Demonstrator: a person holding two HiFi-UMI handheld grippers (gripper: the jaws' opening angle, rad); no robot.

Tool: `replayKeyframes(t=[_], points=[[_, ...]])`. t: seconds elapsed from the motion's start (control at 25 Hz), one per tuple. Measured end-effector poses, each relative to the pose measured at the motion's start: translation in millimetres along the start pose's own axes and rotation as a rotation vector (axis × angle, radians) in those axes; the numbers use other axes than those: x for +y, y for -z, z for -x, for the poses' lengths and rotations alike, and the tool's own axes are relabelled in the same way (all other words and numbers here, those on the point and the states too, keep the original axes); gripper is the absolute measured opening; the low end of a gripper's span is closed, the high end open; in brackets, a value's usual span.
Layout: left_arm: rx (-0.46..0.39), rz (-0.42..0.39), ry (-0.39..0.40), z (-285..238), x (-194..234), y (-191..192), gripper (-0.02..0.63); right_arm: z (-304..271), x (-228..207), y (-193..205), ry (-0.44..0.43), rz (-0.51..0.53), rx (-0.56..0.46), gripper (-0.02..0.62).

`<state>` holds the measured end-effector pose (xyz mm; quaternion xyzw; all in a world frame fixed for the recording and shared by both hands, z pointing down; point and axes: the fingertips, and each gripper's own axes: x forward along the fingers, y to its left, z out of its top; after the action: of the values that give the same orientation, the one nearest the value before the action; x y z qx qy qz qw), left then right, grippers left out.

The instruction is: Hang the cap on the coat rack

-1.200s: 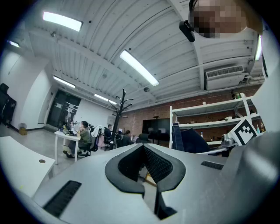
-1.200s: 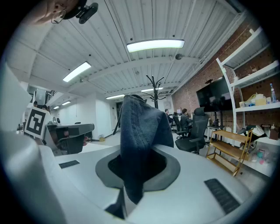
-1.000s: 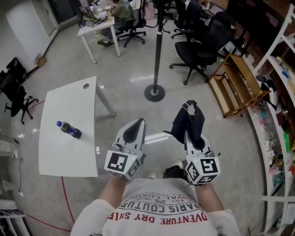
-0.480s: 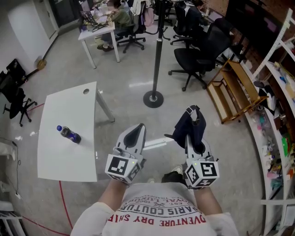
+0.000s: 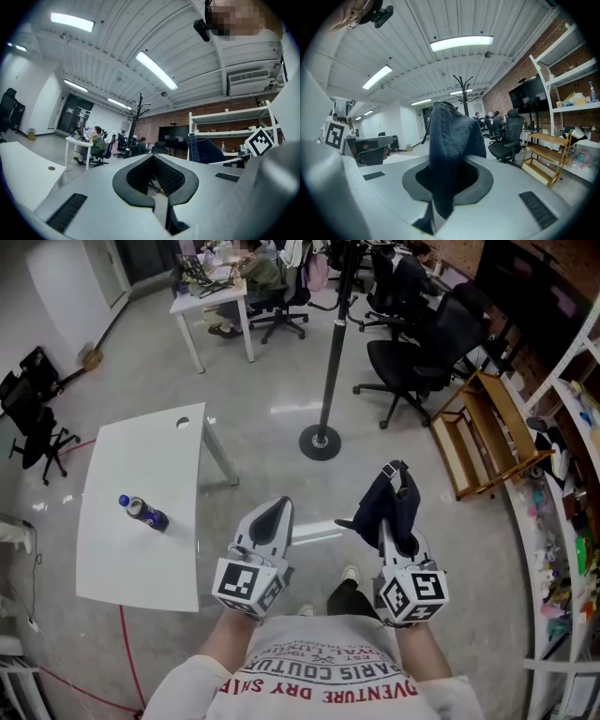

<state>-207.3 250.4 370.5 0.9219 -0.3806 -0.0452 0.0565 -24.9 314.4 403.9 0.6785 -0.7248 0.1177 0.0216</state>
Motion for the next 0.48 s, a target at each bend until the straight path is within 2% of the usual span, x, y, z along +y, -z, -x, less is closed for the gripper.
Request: replayKeyframes(t=[0.24, 0.48], points=[[0.012, 0.0, -0.038, -46, 12, 7, 0.006, -46, -31, -7, -0.036, 0.002, 0.019, 0.043], [0.007, -0.008, -0.091, -129, 30, 2, 0.006, -117, -80, -29, -0.092, -0.013, 0.032, 0.043]])
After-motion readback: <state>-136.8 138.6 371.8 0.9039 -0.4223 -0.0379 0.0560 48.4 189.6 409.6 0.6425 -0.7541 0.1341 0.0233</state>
